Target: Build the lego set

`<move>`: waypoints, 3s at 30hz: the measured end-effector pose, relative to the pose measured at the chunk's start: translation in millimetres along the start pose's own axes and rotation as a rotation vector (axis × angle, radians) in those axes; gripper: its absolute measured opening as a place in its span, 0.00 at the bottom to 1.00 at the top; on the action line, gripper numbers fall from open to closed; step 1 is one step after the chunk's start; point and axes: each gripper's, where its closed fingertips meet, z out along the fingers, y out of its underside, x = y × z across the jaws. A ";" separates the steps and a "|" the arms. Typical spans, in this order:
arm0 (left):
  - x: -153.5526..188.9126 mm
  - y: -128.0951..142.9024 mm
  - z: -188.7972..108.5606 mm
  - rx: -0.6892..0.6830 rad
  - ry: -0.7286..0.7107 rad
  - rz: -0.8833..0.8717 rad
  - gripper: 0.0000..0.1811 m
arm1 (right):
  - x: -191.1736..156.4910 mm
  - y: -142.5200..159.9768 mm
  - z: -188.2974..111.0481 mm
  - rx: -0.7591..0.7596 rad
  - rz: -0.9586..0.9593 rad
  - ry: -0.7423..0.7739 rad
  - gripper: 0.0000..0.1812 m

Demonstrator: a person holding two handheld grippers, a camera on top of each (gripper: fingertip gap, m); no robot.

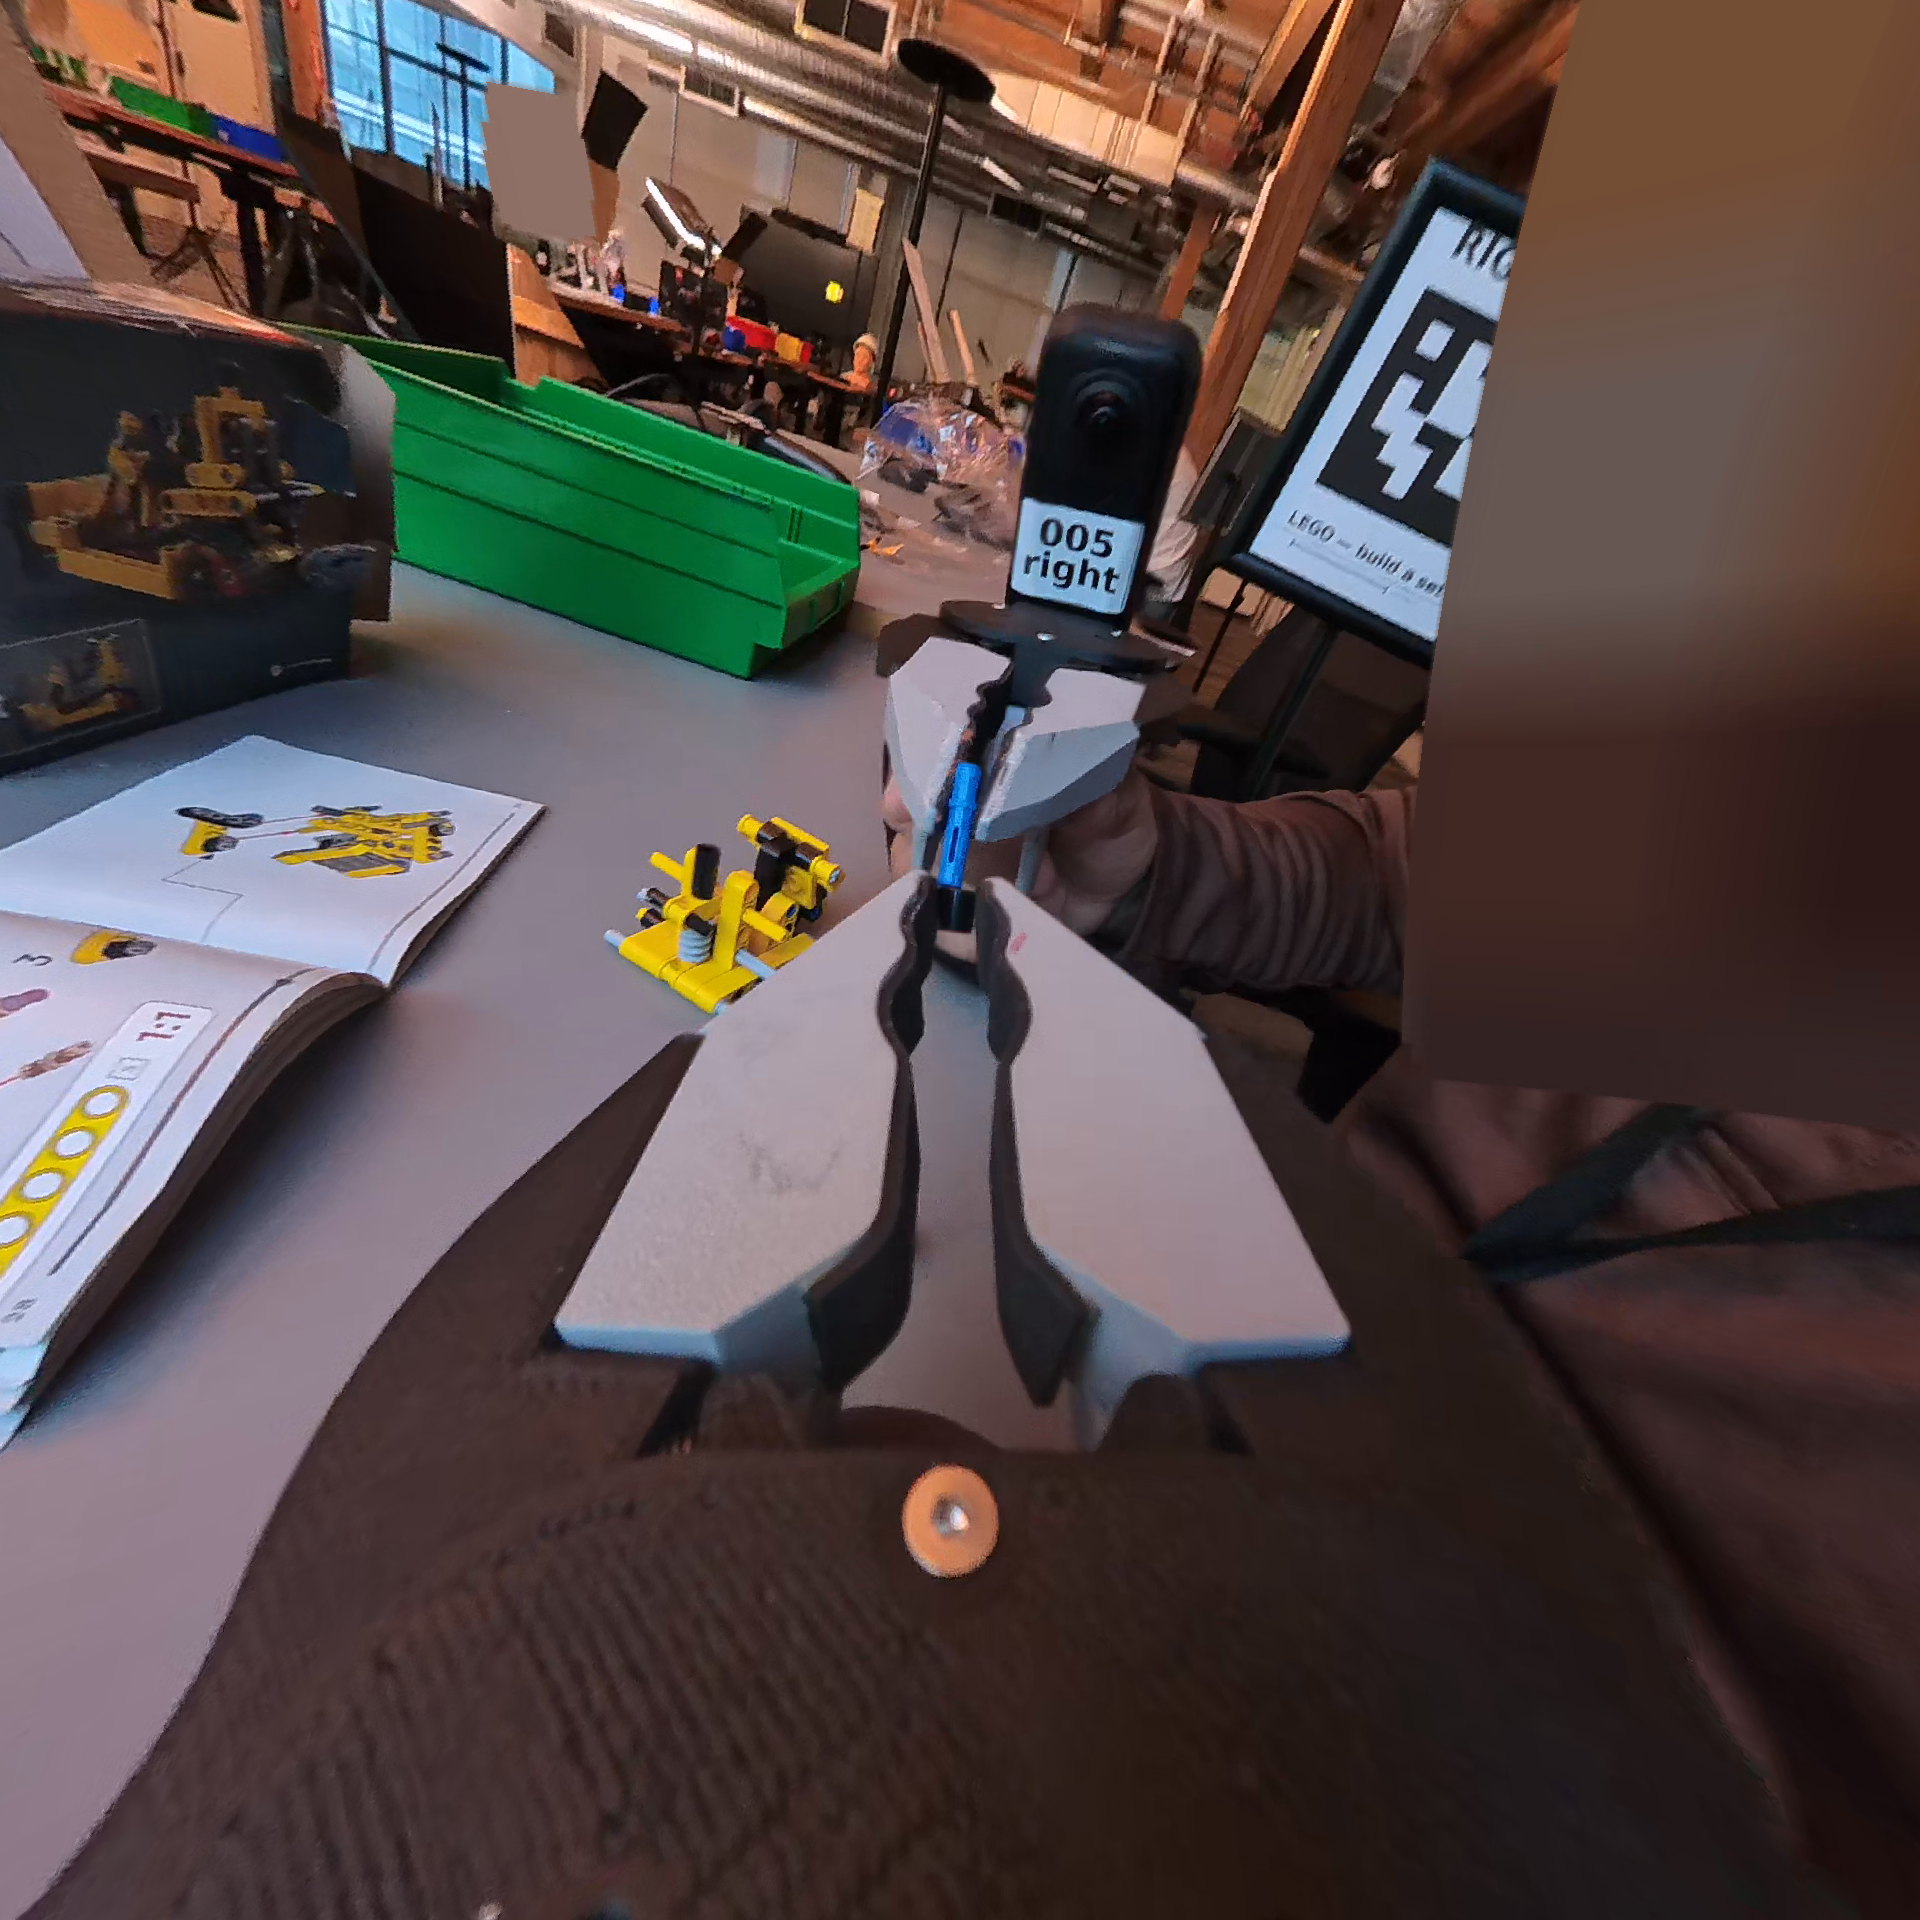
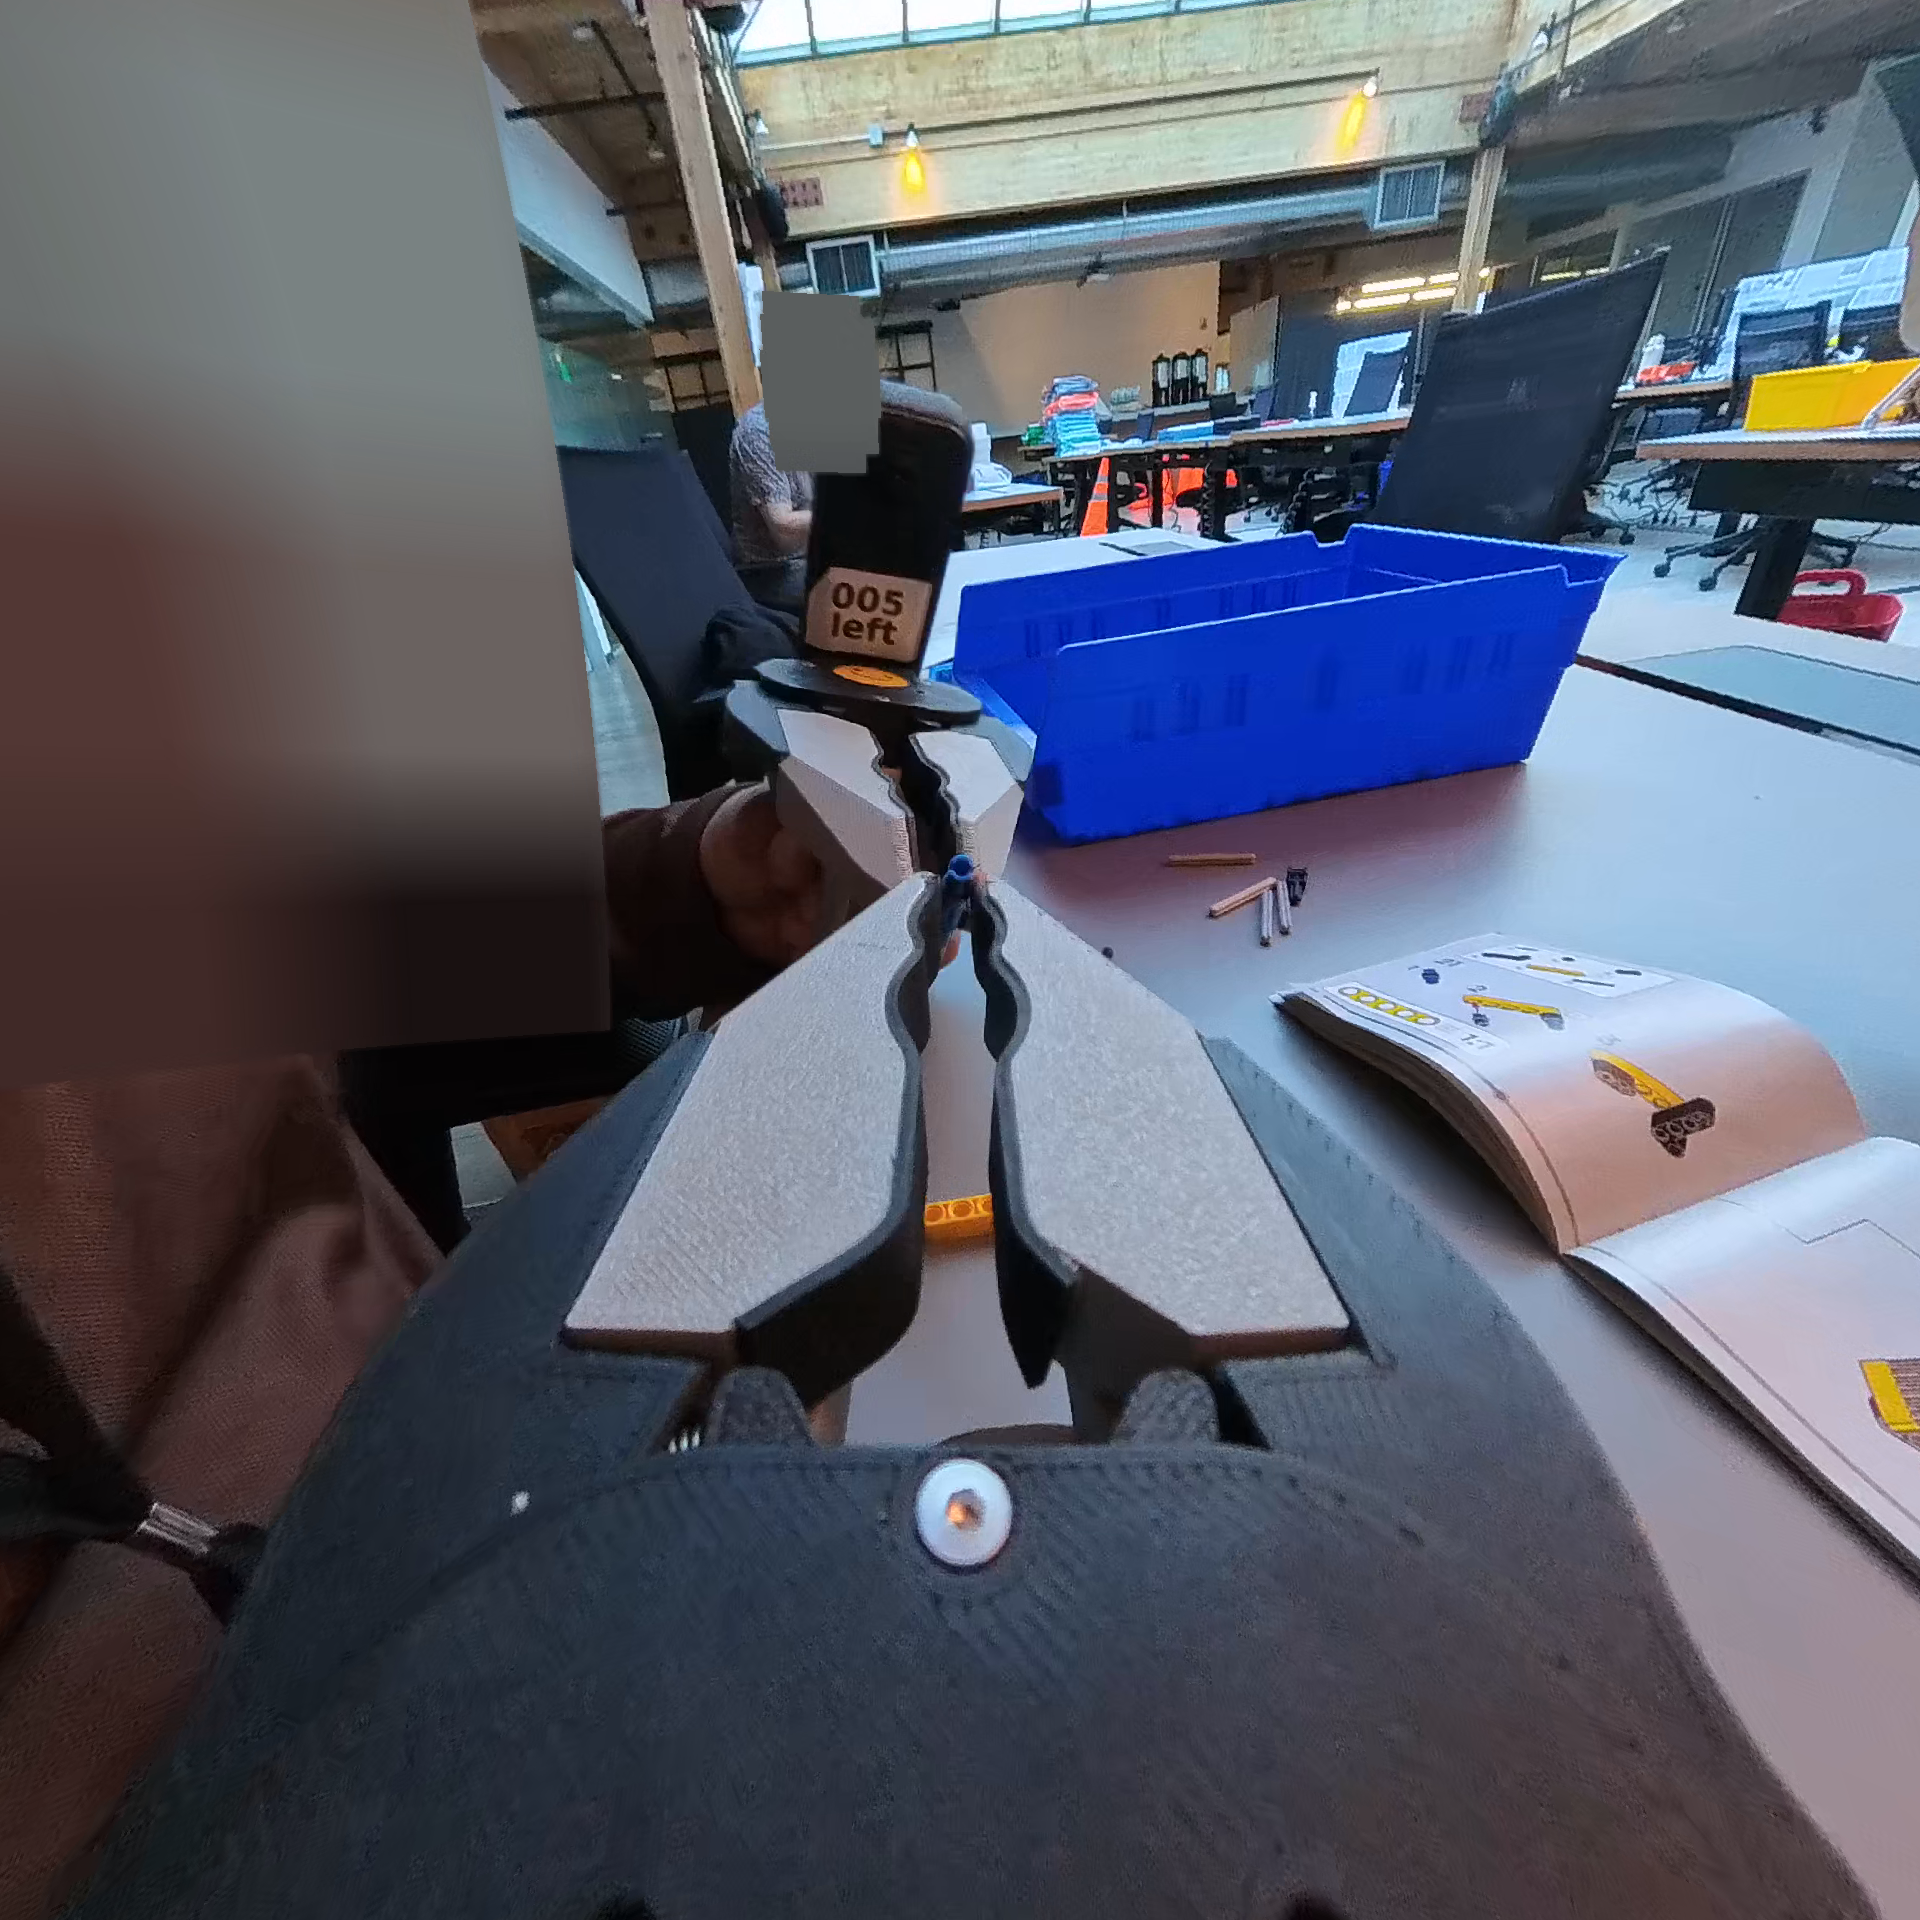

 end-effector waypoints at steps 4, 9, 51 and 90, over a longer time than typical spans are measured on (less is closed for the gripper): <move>-0.2 -4.5 -1.8 0.038 0.022 -0.040 0.02 | -0.3 -2.0 -0.9 0.013 0.023 -0.013 0.01; 1.6 -6.3 -1.1 0.057 0.048 -0.073 0.02 | -1.7 -6.0 -1.4 0.033 0.008 -0.011 0.01; -7.1 46.9 14.1 -0.345 -0.132 0.155 0.02 | -3.8 50.4 -12.0 -0.343 -0.182 -0.021 0.01; -16.0 57.8 16.4 -0.428 -0.230 0.278 0.02 | 2.0 52.6 -18.9 -0.356 -0.356 0.029 0.01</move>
